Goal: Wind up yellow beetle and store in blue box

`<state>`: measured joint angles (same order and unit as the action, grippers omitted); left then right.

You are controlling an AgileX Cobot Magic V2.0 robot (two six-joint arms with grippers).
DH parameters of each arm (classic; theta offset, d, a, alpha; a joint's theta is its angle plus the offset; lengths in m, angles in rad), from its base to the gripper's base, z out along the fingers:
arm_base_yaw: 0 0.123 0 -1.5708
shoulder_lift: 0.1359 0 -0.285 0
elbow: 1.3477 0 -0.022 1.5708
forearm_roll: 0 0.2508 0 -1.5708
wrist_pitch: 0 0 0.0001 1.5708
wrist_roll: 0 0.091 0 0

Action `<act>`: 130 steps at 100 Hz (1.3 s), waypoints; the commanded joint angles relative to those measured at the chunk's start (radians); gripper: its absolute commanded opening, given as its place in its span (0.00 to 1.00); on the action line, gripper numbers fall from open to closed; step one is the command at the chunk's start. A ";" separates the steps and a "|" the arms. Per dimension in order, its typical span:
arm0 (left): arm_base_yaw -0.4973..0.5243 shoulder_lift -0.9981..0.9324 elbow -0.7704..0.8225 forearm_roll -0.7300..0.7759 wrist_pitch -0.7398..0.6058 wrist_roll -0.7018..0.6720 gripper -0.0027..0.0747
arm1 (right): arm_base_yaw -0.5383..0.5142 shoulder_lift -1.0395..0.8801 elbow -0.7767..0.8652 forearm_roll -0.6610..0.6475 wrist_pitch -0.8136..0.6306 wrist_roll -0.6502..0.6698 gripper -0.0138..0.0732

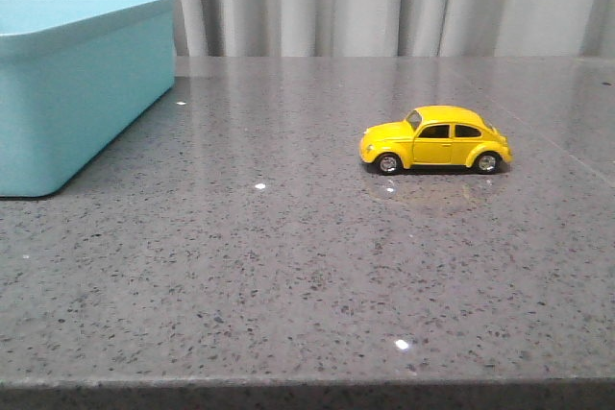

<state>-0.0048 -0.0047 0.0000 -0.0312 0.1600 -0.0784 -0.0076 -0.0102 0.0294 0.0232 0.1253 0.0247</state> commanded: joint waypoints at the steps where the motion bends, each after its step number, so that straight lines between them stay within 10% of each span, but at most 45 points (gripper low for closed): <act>1: 0.004 -0.031 0.021 -0.008 -0.076 -0.007 0.01 | -0.007 -0.022 -0.017 0.000 -0.083 -0.006 0.08; 130: 0.004 -0.031 0.021 0.000 -0.180 -0.007 0.01 | -0.007 -0.022 -0.017 0.001 -0.199 -0.006 0.08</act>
<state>-0.0048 -0.0047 0.0000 -0.0312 0.1005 -0.0784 -0.0076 -0.0102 0.0294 0.0232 0.0302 0.0247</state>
